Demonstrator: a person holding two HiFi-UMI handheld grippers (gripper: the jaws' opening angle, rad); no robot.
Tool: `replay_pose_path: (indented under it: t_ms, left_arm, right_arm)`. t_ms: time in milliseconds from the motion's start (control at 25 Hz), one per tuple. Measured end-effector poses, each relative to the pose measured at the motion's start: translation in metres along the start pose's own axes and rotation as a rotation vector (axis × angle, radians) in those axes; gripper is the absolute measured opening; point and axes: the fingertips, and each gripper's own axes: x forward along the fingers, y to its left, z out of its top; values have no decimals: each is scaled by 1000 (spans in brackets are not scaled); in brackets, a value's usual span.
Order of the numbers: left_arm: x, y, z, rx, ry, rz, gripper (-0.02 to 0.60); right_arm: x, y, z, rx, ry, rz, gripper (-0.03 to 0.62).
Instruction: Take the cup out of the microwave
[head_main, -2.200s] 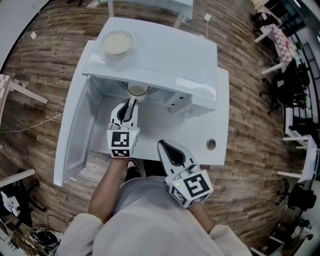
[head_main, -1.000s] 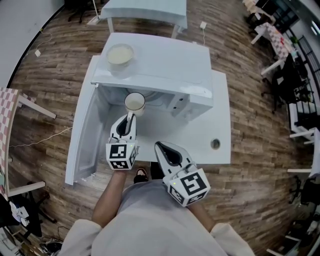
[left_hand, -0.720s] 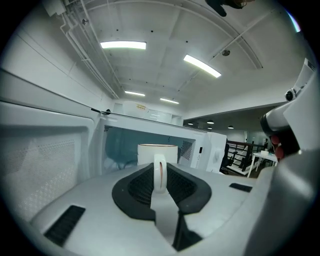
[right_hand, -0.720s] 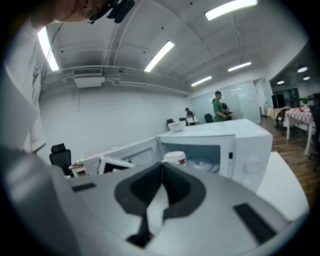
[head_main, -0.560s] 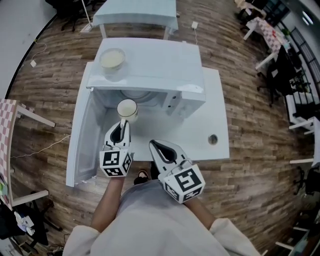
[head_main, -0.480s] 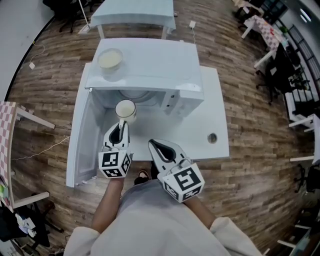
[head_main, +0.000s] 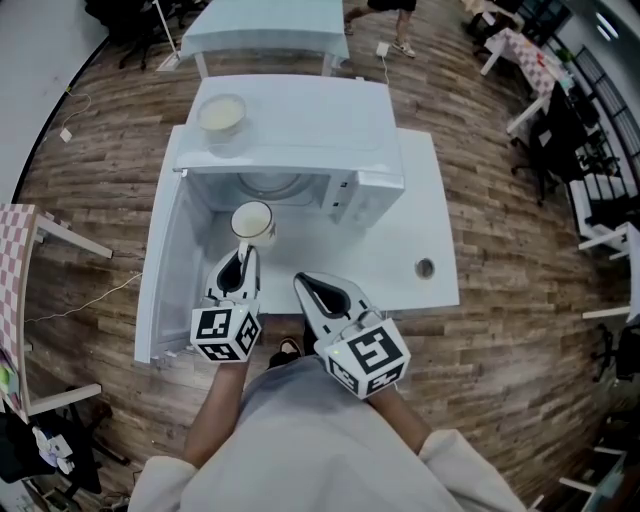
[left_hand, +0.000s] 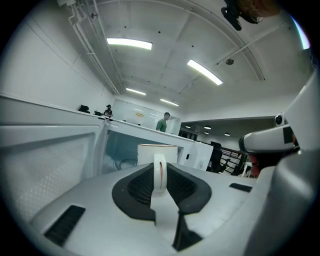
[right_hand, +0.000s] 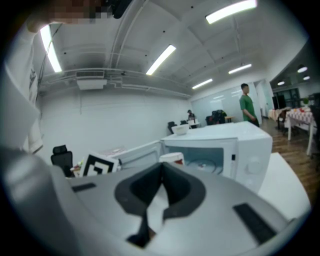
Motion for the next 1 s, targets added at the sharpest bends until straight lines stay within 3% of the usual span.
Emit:
replay_pose_path:
  t_ms: [440, 1000]
  left_arm:
    - [-34, -17, 17, -44, -25, -43, 66]
    - [-72, -17, 27, -65, -41, -11, 66]
  right_arm:
    - [-8, 3, 5, 42, -4, 25, 21]
    - [-16, 5, 7, 19, 1, 34, 21]
